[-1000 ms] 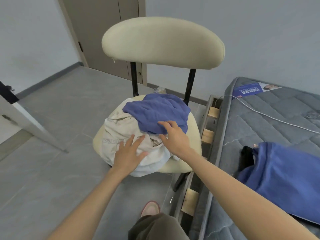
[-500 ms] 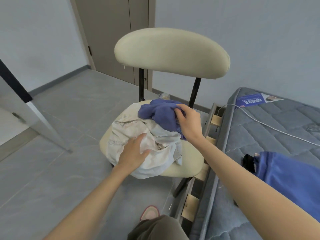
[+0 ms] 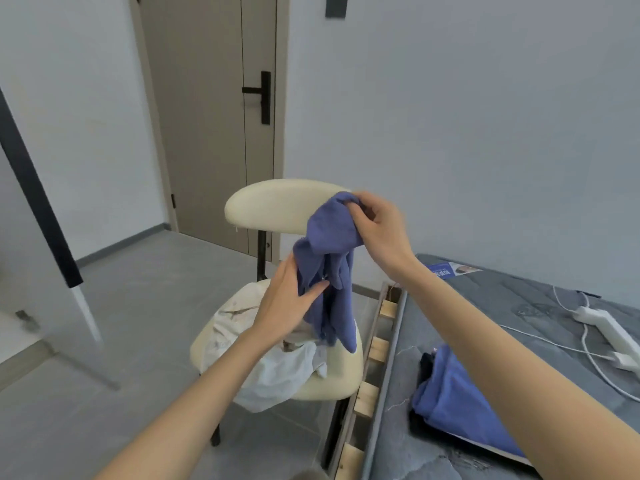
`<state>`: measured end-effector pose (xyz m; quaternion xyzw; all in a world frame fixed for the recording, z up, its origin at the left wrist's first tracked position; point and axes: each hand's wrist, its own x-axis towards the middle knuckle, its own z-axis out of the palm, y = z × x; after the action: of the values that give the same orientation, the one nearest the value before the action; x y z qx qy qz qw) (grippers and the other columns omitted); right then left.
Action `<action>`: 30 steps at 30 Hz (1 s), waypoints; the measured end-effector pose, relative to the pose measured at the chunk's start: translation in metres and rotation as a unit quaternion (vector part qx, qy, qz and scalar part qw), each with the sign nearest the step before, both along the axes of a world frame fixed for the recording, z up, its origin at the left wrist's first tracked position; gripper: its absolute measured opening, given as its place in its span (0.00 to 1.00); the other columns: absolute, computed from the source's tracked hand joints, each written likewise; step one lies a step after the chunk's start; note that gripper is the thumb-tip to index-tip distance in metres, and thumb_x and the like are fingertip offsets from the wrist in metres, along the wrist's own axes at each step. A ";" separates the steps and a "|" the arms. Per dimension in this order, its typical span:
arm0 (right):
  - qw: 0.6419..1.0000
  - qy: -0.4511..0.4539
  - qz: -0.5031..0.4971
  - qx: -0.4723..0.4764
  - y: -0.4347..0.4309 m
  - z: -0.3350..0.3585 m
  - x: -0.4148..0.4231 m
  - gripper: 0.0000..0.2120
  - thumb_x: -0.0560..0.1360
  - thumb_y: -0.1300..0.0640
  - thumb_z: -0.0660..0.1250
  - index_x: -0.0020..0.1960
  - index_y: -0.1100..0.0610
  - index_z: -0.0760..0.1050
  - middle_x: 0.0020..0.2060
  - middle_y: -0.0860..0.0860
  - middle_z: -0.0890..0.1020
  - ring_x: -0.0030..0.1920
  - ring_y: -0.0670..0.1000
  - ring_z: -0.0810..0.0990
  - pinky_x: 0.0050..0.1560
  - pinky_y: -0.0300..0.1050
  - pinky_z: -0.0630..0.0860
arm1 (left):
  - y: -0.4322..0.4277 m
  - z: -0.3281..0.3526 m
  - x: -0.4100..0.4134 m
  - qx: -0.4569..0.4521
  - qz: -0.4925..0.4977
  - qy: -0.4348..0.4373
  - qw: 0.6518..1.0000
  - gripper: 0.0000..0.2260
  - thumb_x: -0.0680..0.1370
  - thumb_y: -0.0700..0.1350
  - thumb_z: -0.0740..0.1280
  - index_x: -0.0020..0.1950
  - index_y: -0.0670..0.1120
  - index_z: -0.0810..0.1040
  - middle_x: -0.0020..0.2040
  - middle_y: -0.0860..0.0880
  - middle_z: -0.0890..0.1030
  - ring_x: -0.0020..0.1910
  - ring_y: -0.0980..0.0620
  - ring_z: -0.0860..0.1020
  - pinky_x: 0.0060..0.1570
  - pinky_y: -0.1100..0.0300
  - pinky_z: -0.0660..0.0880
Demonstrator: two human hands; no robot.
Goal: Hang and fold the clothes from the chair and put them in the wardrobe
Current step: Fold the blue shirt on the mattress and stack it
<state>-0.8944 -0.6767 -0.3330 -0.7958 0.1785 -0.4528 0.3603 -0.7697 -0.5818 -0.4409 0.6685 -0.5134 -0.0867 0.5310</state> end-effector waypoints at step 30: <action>0.955 0.285 -0.074 0.030 0.028 0.024 -0.107 0.10 0.74 0.64 0.61 0.51 0.69 0.74 0.40 0.55 0.77 0.42 0.51 0.73 0.42 0.46 0.68 | 0.048 0.166 -0.045 -0.142 0.022 0.295 0.945 0.10 0.82 0.44 0.56 0.44 0.52 0.74 0.43 0.49 0.78 0.42 0.50 0.76 0.47 0.54 0.73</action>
<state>-1.0016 -0.6489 -0.3088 -0.8651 0.3457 -0.2270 0.2838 -0.8147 -0.5334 -0.2747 0.5417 -0.3258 -0.1950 0.7500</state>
